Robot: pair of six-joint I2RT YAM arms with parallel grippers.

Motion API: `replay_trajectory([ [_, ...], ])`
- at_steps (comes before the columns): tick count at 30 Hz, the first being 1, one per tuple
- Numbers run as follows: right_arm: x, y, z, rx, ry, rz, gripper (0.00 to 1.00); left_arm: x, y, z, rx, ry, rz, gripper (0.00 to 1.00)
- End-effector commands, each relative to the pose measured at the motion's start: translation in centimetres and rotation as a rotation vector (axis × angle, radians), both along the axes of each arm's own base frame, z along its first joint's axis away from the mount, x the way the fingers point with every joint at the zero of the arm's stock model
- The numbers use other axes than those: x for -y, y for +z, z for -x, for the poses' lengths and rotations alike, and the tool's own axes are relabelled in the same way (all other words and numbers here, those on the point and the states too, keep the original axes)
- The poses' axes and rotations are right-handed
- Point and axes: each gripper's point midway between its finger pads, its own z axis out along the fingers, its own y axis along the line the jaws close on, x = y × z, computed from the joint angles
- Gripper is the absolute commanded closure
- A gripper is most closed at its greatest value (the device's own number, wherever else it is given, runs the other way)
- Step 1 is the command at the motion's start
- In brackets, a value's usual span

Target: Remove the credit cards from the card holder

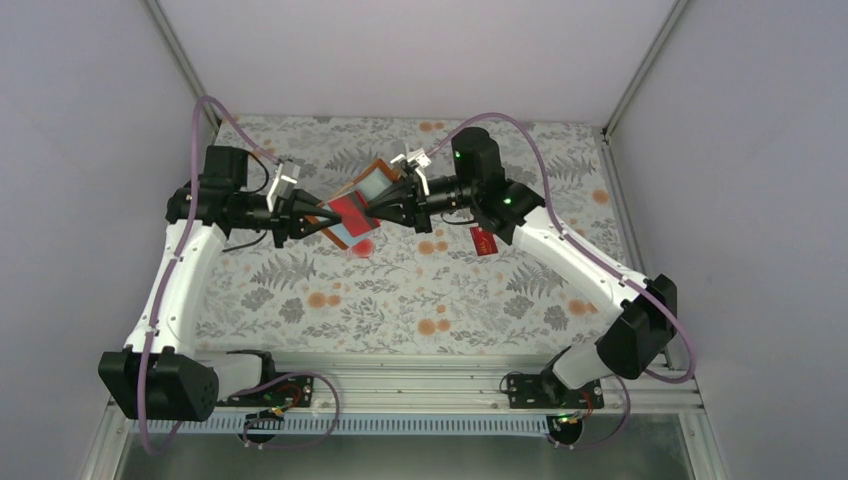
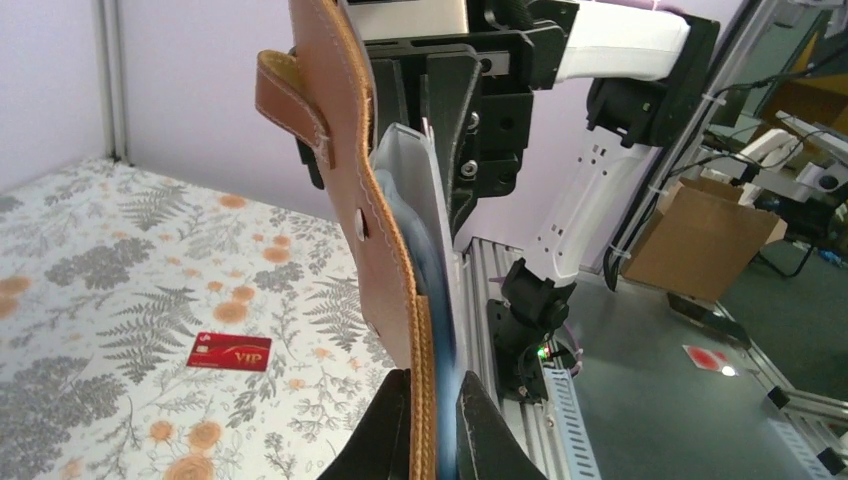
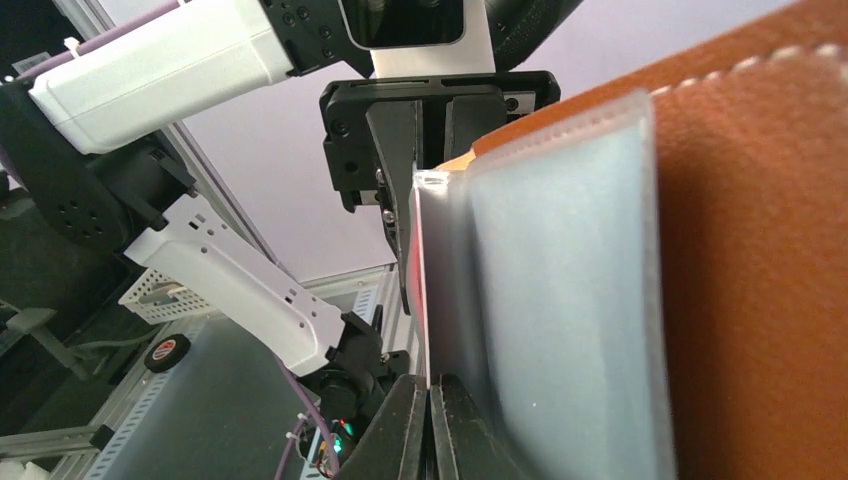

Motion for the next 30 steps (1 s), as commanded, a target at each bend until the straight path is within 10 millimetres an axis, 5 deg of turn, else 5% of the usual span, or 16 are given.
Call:
replay_trajectory([
  [1,-0.5,0.6,0.2,0.034,0.012,-0.006,0.96,0.1,0.6,0.4,0.034,-0.02,0.029,0.97],
  [16,1.6,2.0,-0.2,0.063,-0.026,-0.037,0.96,0.1,0.5,0.3,0.025,-0.016,0.025,0.97],
  [26,1.3,1.9,-0.1,0.049,0.001,-0.037,0.96,0.1,0.4,0.1,0.017,-0.018,0.027,0.84],
  [30,1.3,2.2,-0.1,0.057,0.003,-0.04,0.96,0.1,0.5,0.1,0.019,-0.018,0.028,0.97],
])
